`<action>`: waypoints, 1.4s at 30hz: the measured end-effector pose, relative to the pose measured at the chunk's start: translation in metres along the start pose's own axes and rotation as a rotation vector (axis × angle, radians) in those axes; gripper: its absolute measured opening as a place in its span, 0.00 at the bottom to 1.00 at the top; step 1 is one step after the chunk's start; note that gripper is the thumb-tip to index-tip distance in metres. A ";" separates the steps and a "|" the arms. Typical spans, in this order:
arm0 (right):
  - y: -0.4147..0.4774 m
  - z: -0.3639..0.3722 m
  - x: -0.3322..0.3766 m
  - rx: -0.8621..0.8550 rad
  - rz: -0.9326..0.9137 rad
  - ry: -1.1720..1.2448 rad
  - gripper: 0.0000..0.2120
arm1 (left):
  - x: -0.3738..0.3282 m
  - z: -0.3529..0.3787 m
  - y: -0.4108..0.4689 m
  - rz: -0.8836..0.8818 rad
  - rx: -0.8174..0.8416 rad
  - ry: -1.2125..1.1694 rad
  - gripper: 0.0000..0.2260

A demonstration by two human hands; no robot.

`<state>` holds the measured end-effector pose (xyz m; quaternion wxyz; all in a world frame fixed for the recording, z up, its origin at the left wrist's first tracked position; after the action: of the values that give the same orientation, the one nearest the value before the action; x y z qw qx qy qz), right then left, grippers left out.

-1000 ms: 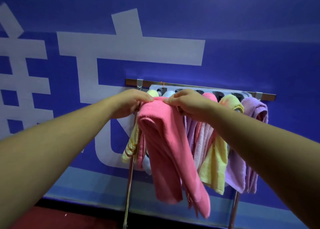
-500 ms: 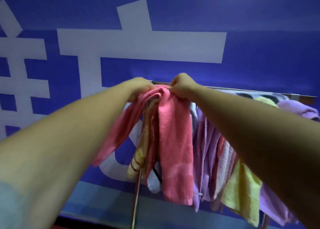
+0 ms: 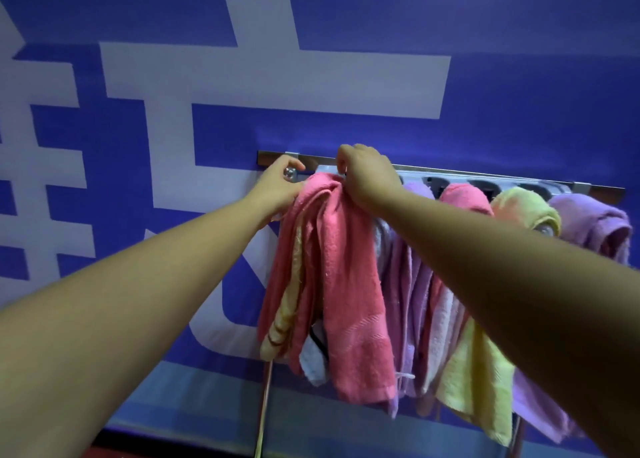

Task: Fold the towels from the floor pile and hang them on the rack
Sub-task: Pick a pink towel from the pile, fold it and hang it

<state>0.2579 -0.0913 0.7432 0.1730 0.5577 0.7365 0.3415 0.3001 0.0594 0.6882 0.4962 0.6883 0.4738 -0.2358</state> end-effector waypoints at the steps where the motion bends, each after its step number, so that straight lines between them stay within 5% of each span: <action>1: -0.007 0.000 0.003 -0.042 -0.006 -0.051 0.06 | -0.007 -0.002 -0.003 0.045 -0.022 -0.007 0.09; 7: -0.058 0.002 0.015 -0.049 -0.086 -0.082 0.09 | -0.038 0.011 -0.029 0.206 0.156 0.033 0.08; 14: -0.076 0.004 -0.012 -0.046 -0.230 -0.176 0.09 | -0.051 0.022 -0.034 0.420 0.077 0.860 0.16; 19: -0.058 -0.001 -0.026 0.020 -0.172 -0.003 0.16 | -0.075 0.039 -0.044 0.715 0.131 1.203 0.19; 25: -0.039 0.002 -0.030 0.211 -0.203 -0.029 0.16 | -0.072 0.057 -0.045 0.848 0.196 1.544 0.21; 30: -0.039 0.002 -0.035 0.249 -0.251 0.030 0.13 | -0.082 0.068 -0.043 0.846 0.103 1.710 0.18; 38: -0.034 0.008 -0.041 0.298 -0.190 0.017 0.13 | -0.073 0.085 -0.060 1.012 0.182 1.749 0.16; 42: -0.034 0.011 -0.044 0.285 -0.200 0.036 0.16 | -0.059 0.074 -0.063 0.953 0.183 1.806 0.19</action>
<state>0.2547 -0.1338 0.7059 0.1124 0.4943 0.8322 0.2247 0.2289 -0.0287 0.6765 -0.0580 0.7609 0.3282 0.5567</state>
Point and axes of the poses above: each hand's wrist, its own y-axis towards the middle knuckle, its own z-axis out of the palm, x = y × z, the point moved 8 cm from there along y, towards the middle knuckle, and after that the axes turned 7 degrees about y, right-handed, at the moved point
